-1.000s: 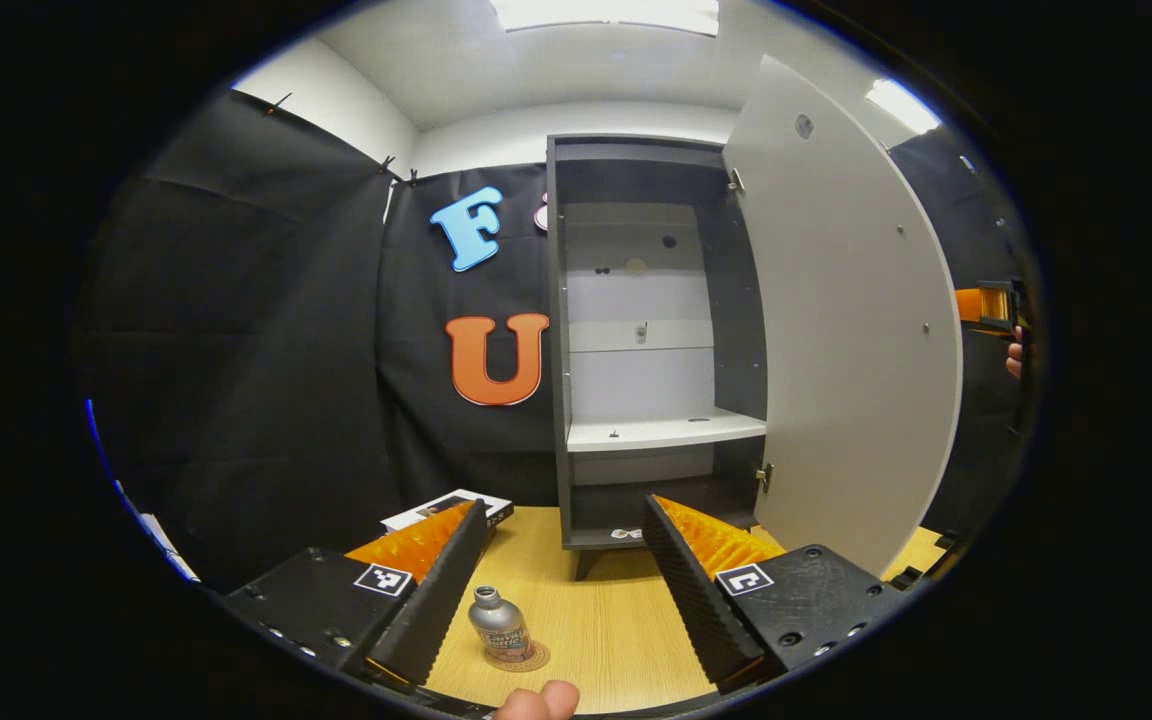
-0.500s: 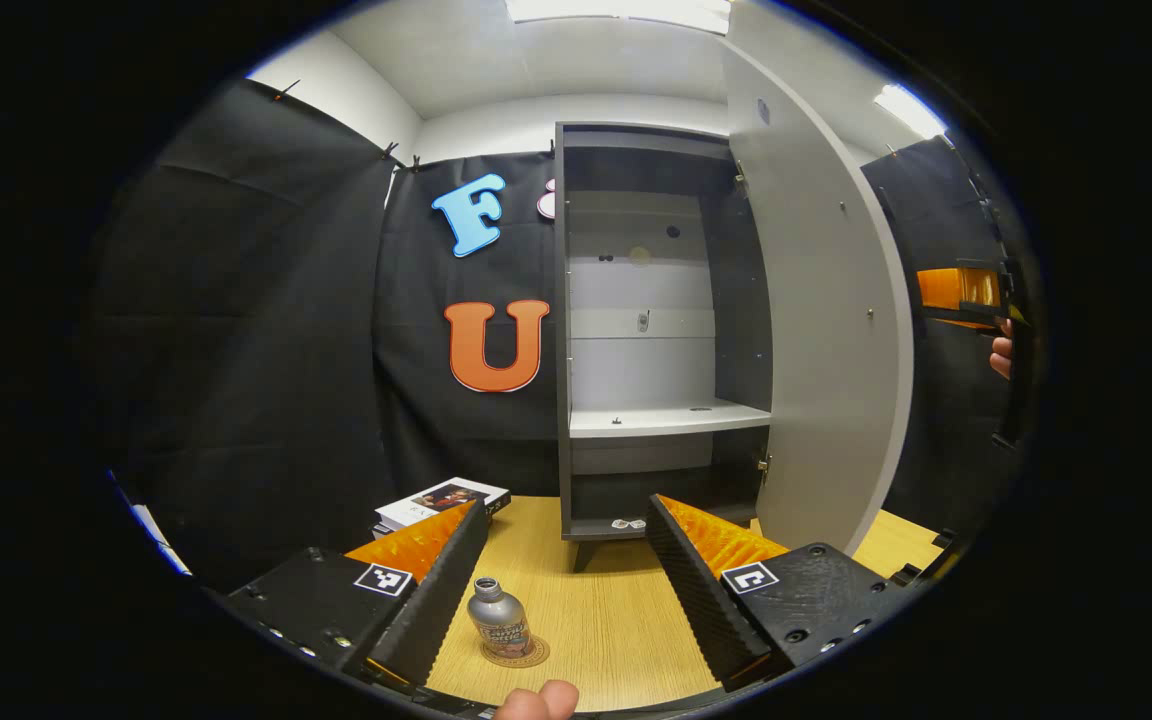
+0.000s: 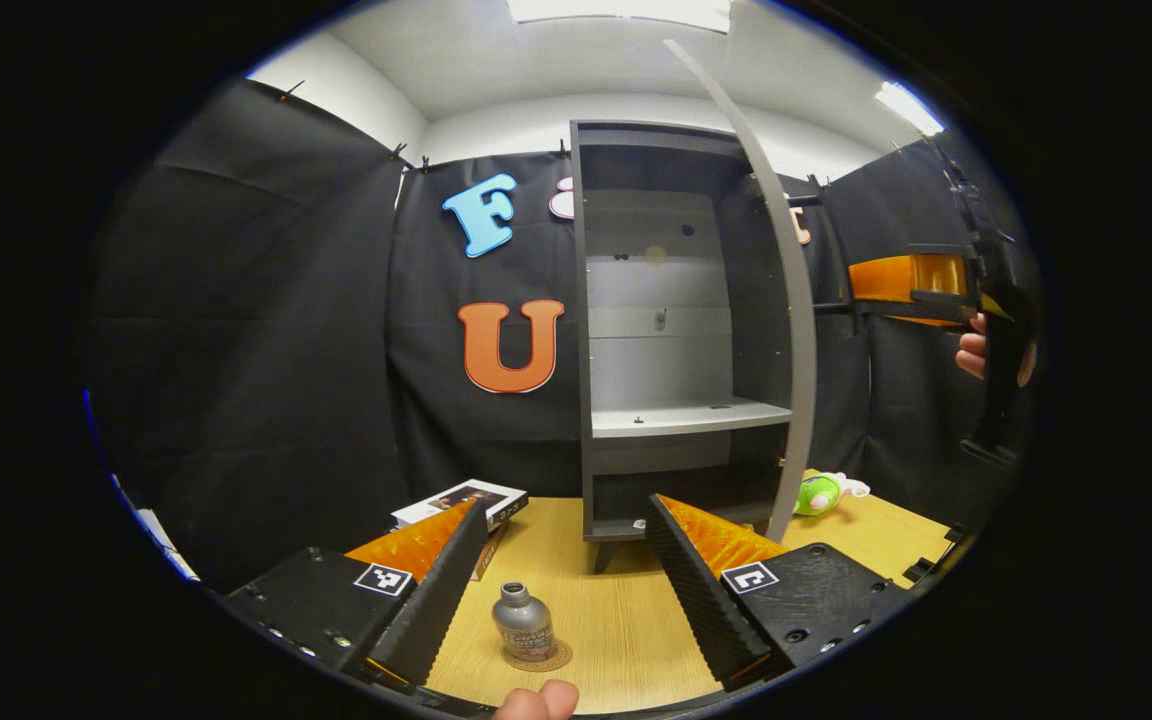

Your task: Open the cabinet door with the right hand, grasp the bottle in the cabinet with the left hand and place it on the coaster, then close the cabinet door with the right hand.

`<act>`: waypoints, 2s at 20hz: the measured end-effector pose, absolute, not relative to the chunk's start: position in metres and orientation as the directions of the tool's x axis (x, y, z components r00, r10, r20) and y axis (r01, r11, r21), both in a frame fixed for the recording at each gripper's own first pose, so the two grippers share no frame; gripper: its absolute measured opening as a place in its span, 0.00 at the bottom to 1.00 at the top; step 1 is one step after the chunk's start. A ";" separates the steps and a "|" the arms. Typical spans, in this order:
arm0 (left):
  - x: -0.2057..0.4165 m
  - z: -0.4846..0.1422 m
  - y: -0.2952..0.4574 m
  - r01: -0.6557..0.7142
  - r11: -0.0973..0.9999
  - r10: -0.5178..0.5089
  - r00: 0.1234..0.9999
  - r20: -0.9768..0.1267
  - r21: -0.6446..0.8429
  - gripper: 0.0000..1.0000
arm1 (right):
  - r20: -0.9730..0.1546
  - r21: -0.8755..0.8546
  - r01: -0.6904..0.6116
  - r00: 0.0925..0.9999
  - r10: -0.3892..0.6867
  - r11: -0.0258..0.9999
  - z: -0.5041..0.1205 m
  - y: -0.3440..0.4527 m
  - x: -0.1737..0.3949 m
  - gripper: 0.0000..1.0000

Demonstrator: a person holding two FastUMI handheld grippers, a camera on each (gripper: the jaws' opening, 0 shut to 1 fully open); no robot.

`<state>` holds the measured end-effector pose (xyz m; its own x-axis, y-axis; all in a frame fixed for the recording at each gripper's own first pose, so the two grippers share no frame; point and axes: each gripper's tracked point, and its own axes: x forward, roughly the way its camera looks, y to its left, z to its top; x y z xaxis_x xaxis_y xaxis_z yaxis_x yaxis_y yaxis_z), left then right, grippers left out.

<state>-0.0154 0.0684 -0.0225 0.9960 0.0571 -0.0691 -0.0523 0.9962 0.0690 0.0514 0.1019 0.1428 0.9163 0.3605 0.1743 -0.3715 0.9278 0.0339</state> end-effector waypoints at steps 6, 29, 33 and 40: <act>-0.016 -0.027 0.084 -0.084 0.994 0.089 0.993 -0.078 0.067 0.96 | 0.164 0.010 -0.393 0.908 0.386 0.919 0.142 0.131 0.080 0.87; -0.035 -0.008 0.032 0.005 1.000 -0.004 1.000 -0.016 0.029 0.96 | 0.159 0.024 -0.039 0.987 0.034 0.999 0.075 -0.030 -0.036 0.88; -0.039 -0.010 0.016 0.026 1.000 -0.026 0.999 -0.023 0.012 0.96 | 0.087 0.059 0.006 0.996 -0.011 0.998 0.036 -0.042 -0.049 0.88; -0.048 -0.006 -0.002 0.045 0.999 -0.045 0.999 -0.010 0.012 0.96 | 0.094 0.110 0.024 0.995 -0.034 0.994 0.022 -0.059 -0.062 0.92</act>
